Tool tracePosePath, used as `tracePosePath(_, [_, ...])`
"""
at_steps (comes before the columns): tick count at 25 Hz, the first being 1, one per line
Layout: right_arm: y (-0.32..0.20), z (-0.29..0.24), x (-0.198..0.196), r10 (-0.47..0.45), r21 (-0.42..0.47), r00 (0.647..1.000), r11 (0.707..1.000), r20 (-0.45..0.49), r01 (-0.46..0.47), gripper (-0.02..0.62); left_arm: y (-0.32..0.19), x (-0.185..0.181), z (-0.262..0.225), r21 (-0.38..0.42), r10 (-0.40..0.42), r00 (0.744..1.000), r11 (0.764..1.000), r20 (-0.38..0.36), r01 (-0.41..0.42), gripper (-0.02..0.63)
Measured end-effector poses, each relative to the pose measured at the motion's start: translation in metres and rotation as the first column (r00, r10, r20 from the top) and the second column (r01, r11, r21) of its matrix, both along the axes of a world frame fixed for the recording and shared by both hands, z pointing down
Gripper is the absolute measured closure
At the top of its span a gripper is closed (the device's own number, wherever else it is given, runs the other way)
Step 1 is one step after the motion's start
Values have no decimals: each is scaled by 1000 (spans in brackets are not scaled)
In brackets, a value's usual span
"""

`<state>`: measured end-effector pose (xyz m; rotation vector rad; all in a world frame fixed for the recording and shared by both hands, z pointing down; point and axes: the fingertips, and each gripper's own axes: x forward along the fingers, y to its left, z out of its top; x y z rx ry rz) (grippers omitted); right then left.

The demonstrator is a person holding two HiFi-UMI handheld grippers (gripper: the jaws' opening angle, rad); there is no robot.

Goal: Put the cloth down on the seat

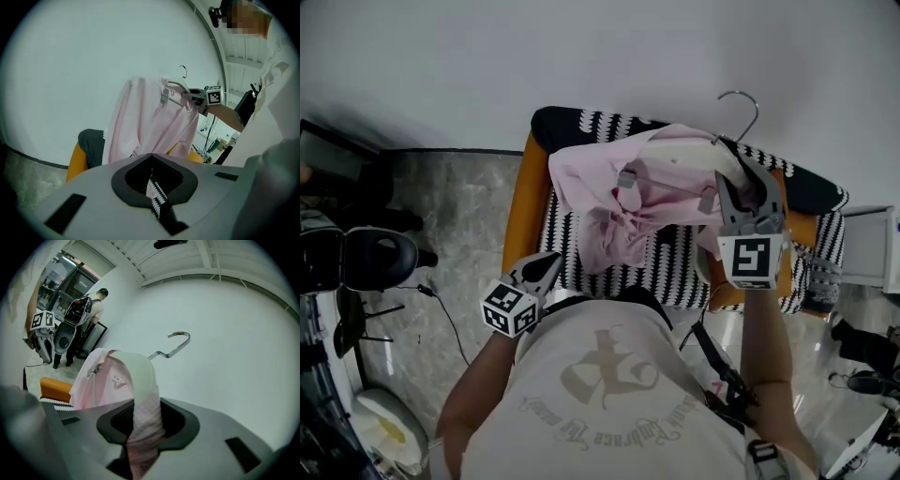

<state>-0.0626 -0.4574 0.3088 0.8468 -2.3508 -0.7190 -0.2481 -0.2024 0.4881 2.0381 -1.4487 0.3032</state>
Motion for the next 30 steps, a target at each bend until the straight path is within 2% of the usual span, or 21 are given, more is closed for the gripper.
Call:
tracePosePath(6, [1,60,-10,-52,-40,998,998,-42,50,462,-3,8,8,-31,-26,1000,999,13,26,595])
tracePosePath(12, [2,97,-14,-61,-115,997,992,-56,54,460,4,7,1,-64,-58,998,996,19,59,595])
tracePosePath(20, [-7,167,-10,-27,-213,998,977,-58,14,462,-17,9,15,-93,-27,1000,995,16,28,595])
tracePosePath(30, [17,244,-35,-12,-333,997,943,-74,-13,465,-24,-1,29,-136,53,999,989,-6,-53,595])
